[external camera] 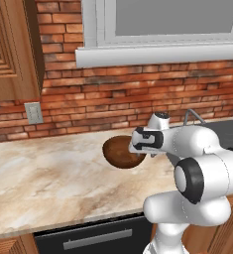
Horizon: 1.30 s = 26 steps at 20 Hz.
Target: Clear the mugs and bowl far away from the sink.
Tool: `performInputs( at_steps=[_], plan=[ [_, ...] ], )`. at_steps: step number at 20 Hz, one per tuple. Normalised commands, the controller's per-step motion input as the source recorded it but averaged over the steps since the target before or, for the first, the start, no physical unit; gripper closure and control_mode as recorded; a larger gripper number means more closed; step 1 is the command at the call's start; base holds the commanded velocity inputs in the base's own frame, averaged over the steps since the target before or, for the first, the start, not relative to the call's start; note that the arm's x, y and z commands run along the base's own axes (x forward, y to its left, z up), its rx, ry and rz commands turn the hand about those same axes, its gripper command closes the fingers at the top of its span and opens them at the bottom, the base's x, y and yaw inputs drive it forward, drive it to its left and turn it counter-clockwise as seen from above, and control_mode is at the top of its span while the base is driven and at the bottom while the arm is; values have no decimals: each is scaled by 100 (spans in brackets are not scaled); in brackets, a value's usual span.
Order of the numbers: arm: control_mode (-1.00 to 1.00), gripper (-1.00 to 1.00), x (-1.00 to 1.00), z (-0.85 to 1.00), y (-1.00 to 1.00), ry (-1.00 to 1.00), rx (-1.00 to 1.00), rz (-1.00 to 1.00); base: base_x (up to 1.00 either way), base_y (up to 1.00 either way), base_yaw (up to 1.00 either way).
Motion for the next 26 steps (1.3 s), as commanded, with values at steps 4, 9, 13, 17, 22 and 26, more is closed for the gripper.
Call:
performInputs(
  at_steps=[4,9,13,17,22,26],
  plan=[
    [-100,100,0,-8,9,0,0,0,0,0,0],
    [-100,100,0,-16,7,0,0,0,0,0,0],
    [-100,100,0,-20,8,0,0,0,0,0,0],
    [-100,100,-34,40,-7,-7,2,-13,0,0,0],
    [-100,100,-63,92,-21,-8,6,-37,0,0,0],
    [-100,100,-57,93,-7,-4,14,-52,0,0,0]
  ],
)
